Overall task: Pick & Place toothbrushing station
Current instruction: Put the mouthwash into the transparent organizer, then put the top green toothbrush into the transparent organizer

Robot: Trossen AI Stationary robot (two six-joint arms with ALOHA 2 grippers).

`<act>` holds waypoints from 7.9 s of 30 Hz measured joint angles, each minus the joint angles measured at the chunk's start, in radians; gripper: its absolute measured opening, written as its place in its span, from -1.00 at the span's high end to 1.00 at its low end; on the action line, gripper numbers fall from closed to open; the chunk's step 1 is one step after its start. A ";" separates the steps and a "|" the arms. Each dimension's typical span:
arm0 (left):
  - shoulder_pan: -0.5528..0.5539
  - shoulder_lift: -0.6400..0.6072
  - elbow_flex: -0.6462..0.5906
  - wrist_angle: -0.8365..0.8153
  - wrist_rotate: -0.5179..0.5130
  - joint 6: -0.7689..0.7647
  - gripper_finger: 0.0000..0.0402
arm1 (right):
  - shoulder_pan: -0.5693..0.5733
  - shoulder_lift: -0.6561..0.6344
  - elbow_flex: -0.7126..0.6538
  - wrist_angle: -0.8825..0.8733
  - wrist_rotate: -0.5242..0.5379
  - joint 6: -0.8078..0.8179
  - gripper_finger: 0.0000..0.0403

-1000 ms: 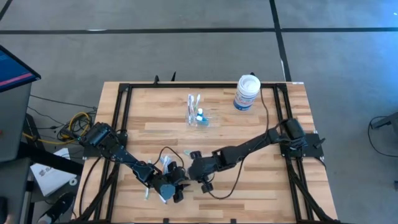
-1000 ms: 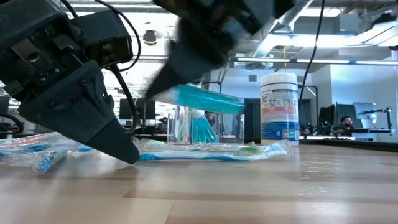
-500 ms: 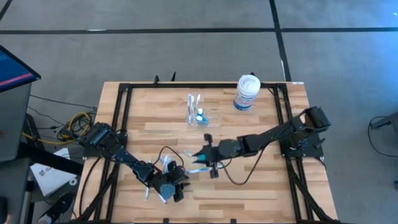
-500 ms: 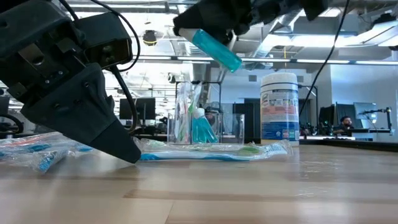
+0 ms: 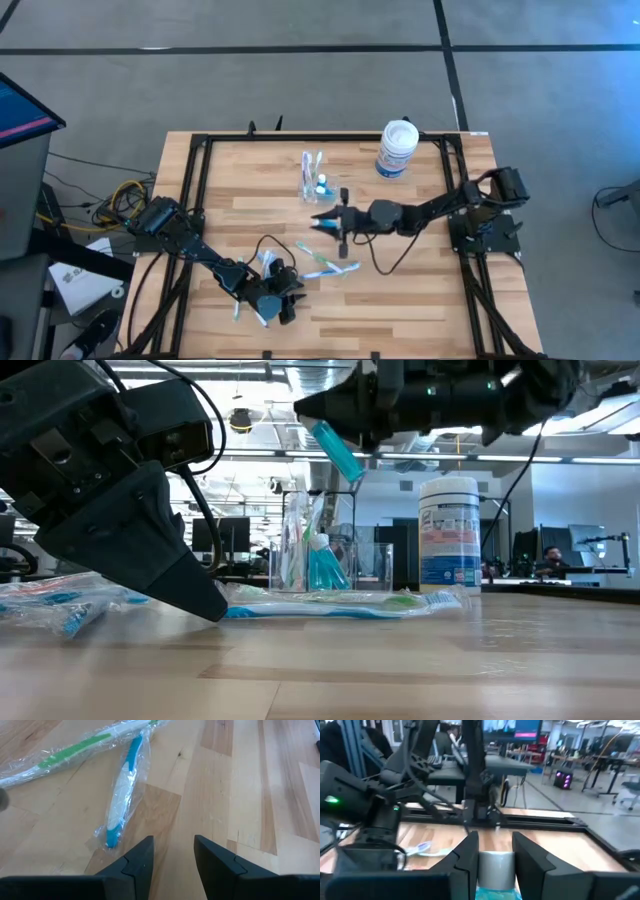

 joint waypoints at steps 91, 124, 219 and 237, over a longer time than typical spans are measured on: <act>0.000 0.000 -0.005 0.016 -0.023 0.019 0.32 | -0.468 0.426 -0.009 0.647 -0.293 0.177 0.55; 0.000 0.000 -0.005 0.016 -0.023 0.019 0.32 | -0.472 0.425 -0.009 0.634 -0.322 0.172 0.44; 0.010 0.000 -0.005 0.036 -0.056 0.042 0.32 | -0.058 0.247 0.392 -0.909 -0.348 0.332 0.63; 0.010 0.000 -0.005 0.039 -0.056 0.045 0.32 | -0.034 0.263 0.412 -0.877 -0.312 0.357 0.63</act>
